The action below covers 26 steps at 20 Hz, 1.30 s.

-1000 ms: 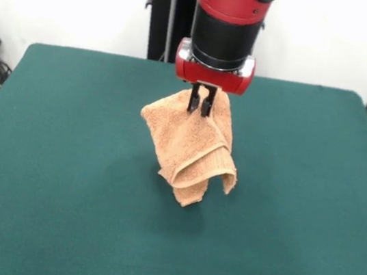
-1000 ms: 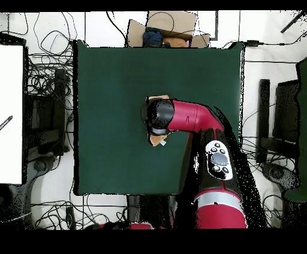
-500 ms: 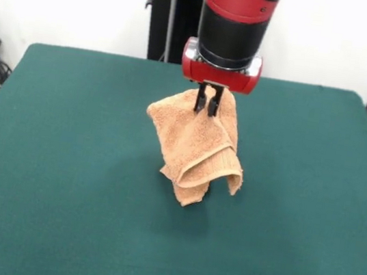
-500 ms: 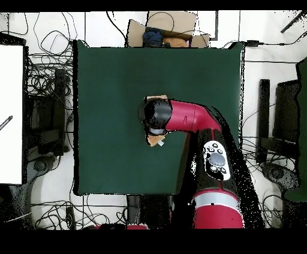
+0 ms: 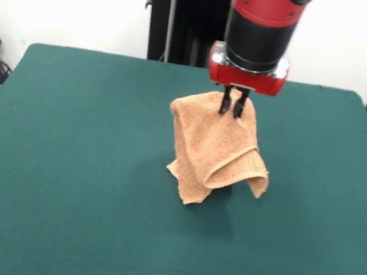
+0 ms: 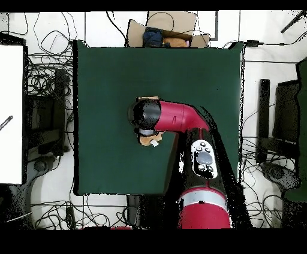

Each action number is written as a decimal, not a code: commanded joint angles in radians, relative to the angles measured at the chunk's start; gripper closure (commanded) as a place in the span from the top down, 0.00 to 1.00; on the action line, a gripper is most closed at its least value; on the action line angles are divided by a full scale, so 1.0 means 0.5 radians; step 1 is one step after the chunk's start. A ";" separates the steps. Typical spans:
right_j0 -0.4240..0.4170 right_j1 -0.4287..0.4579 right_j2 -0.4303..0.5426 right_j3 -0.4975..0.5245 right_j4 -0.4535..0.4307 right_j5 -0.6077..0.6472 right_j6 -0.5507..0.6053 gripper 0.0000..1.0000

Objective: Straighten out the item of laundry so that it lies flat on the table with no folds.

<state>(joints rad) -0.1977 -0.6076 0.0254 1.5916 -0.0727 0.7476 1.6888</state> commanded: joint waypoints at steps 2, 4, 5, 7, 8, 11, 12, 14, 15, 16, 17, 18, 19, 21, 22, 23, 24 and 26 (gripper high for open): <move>0.128 0.036 0.077 0.107 0.140 0.099 0.430 0.00; 0.148 0.042 0.064 0.103 0.157 0.093 0.439 0.00; 0.158 0.049 0.060 0.093 0.165 0.090 0.447 0.00; 0.175 0.057 0.048 0.090 0.179 0.074 0.454 0.00; 0.182 0.060 0.043 0.090 0.186 0.068 0.455 0.00; 0.208 0.094 0.025 0.061 0.204 0.047 0.473 0.00; 0.206 0.109 0.030 0.070 0.216 0.011 0.477 0.00; 0.201 0.131 0.034 0.098 0.221 -0.068 0.466 0.00; 0.208 0.147 0.029 0.093 0.221 -0.099 0.469 0.00; 0.214 0.158 0.021 0.095 0.214 -0.125 0.467 0.00; 0.219 0.163 0.017 0.091 0.213 -0.134 0.465 0.00; 0.221 0.163 0.017 0.095 0.212 -0.142 0.457 0.00; 0.227 0.161 0.009 0.088 0.208 -0.137 0.453 0.00; 0.244 0.150 -0.010 0.077 0.197 -0.125 0.456 0.00; 0.251 0.146 -0.020 0.079 0.193 -0.126 0.462 0.00; 0.242 0.152 -0.021 0.085 0.196 -0.143 0.461 0.00; 0.241 0.155 -0.025 0.086 0.192 -0.155 0.459 0.00; 0.228 0.164 -0.023 0.096 0.190 -0.185 0.450 0.00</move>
<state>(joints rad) -0.1028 -0.5570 0.0121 1.5916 -0.0010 0.7451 1.6888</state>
